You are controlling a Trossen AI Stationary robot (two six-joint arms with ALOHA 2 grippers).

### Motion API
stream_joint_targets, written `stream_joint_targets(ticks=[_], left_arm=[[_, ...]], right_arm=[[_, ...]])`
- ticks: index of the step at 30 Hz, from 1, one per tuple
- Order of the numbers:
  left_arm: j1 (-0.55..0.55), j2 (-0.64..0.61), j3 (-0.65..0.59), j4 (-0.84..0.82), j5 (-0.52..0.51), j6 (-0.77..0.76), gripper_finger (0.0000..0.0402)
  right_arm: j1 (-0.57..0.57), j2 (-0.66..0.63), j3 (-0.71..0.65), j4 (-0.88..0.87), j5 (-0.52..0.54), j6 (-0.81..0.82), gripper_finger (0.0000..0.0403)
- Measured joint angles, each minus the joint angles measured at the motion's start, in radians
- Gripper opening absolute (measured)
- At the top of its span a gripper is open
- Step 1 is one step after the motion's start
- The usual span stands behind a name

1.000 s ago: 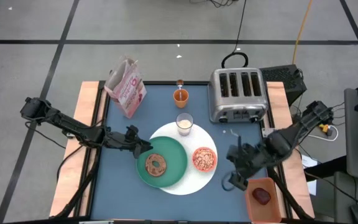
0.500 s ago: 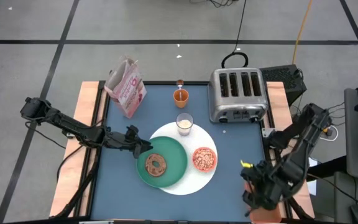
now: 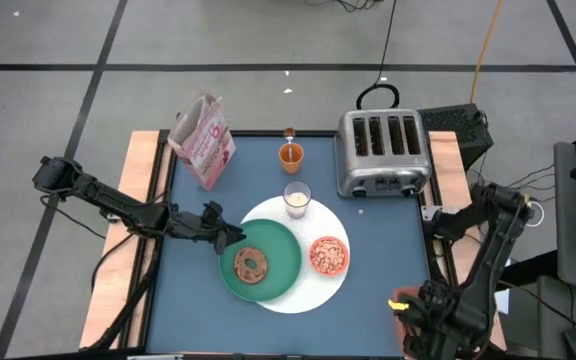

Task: Arrange a breakfast setting
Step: Put the apple on the green plate

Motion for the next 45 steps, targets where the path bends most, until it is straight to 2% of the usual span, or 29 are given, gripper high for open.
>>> stream_joint_targets(ticks=[5, 7, 13, 20, 26, 31, 45], left_arm=[[0.000, 0.000, 0.000, 0.000, 0.000, -0.002, 0.0202], [0.000, 0.000, 0.000, 0.000, 0.000, -0.002, 0.0202], [0.000, 0.000, 0.000, 0.000, 0.000, -0.001, 0.0202], [0.000, 0.000, 0.000, 0.000, 0.000, 0.002, 0.0202], [0.000, 0.000, 0.000, 0.000, 0.000, 0.002, 0.0202], [0.000, 0.000, 0.000, 0.000, 0.000, 0.003, 0.0202], [0.000, 0.000, 0.000, 0.000, 0.000, -0.001, 0.0202]], right_arm=[[0.000, 0.043, 0.000, -0.035, -0.275, 0.000, 0.0393], [0.002, 0.058, 0.000, -0.047, -0.317, -0.003, 0.0393], [0.013, 0.101, 0.000, -0.063, -0.243, -0.067, 0.0393], [0.013, 0.163, 0.000, -0.147, -0.240, -0.061, 0.0393], [0.013, 0.211, 0.000, -0.151, -0.233, -0.080, 0.0393], [0.013, 0.236, 0.000, -0.151, -0.182, -0.092, 0.0393], [0.017, 0.294, 0.000, -0.166, -0.185, -0.104, 0.0393]])
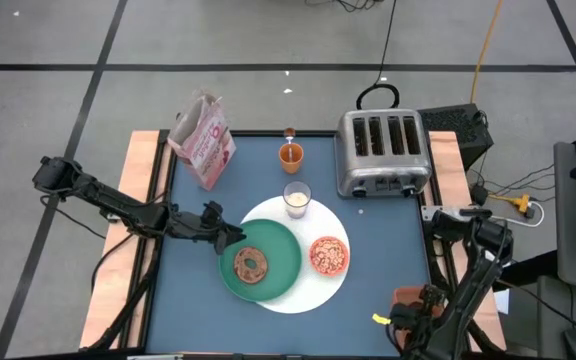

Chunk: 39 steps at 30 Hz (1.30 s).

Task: Arrange a breakfast setting
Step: Put the apple on the green plate

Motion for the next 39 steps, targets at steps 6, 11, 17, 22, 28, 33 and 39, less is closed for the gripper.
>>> stream_joint_targets(ticks=[6, 11, 17, 22, 28, 33, 39], left_arm=[[0.000, 0.000, 0.000, 0.000, 0.000, 0.003, 0.0202], [0.000, 0.000, 0.000, 0.000, 0.000, 0.008, 0.0202], [0.000, 0.000, 0.000, 0.000, 0.000, 0.007, 0.0202], [0.000, 0.000, 0.000, 0.000, 0.000, 0.008, 0.0202], [0.000, 0.000, 0.000, 0.000, 0.000, 0.008, 0.0202], [0.000, 0.000, 0.000, 0.000, 0.000, 0.008, 0.0202], [0.000, 0.000, 0.000, 0.000, 0.000, 0.009, 0.0202]], right_arm=[[0.013, 0.023, 0.000, 0.000, 0.000, -0.055, 0.0393], [0.021, 0.044, 0.000, 0.000, -0.001, -0.053, 0.0393], [0.030, 0.084, -0.001, 0.006, -0.005, -0.048, 0.0393], [0.030, 0.097, 0.000, 0.024, -0.004, -0.051, 0.0393], [0.036, 0.121, -0.001, 0.038, -0.005, -0.051, 0.0393], [0.037, 0.126, -0.001, 0.039, -0.009, -0.050, 0.0393], [0.037, 0.127, -0.001, 0.041, -0.028, -0.050, 0.0393]])
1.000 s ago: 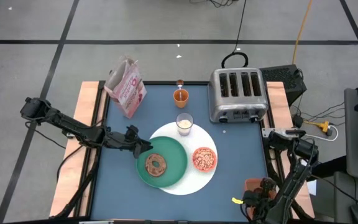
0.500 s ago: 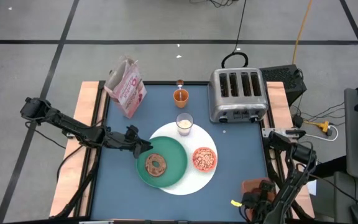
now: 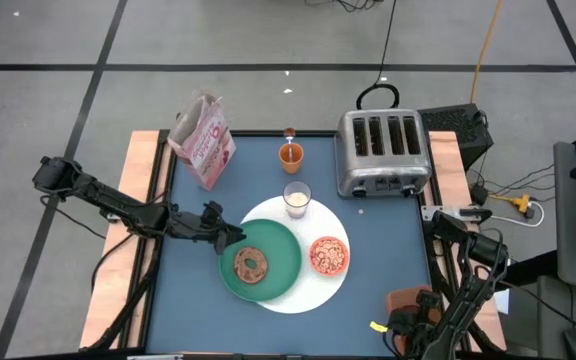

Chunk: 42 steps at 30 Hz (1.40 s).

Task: Arrange a breakfast setting
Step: Put the apple on the green plate

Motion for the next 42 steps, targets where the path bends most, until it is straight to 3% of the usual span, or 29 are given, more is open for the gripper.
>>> stream_joint_targets(ticks=[11, 24, 42], left_arm=[[0.000, 0.000, 0.000, 0.000, 0.000, 0.000, 0.0202], [0.000, 0.000, 0.000, 0.000, 0.000, 0.002, 0.0202], [0.000, 0.000, 0.000, 0.000, 0.000, 0.001, 0.0202]], right_arm=[[0.000, 0.000, 0.000, 0.005, -0.002, 0.000, 0.0382], [0.000, 0.000, 0.000, 0.016, -0.001, -0.010, 0.0253], [-0.008, -0.018, 0.000, -0.046, -0.043, -0.009, 0.0251]])
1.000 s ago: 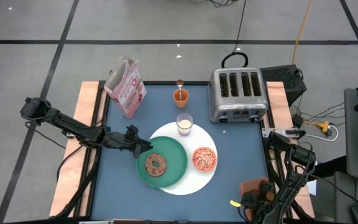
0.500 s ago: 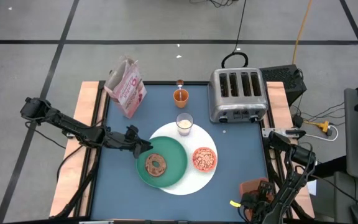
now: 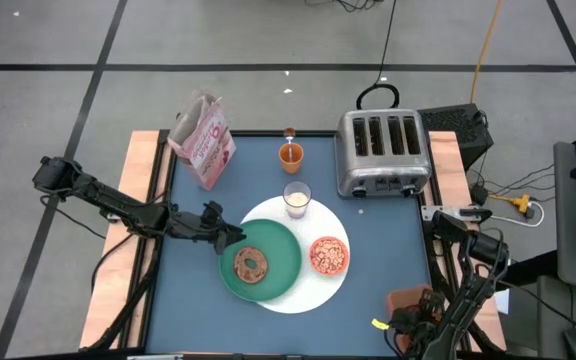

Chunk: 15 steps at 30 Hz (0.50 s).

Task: Arrange a breakfast setting
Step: Put the apple on the green plate

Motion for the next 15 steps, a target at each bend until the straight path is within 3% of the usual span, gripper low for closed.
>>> stream_joint_targets(ticks=[15], left_arm=[[0.000, 0.000, 0.000, 0.000, 0.000, -0.001, 0.0202]], right_arm=[[-0.036, -0.163, 0.000, -0.007, -0.040, 0.034, 0.0253]])
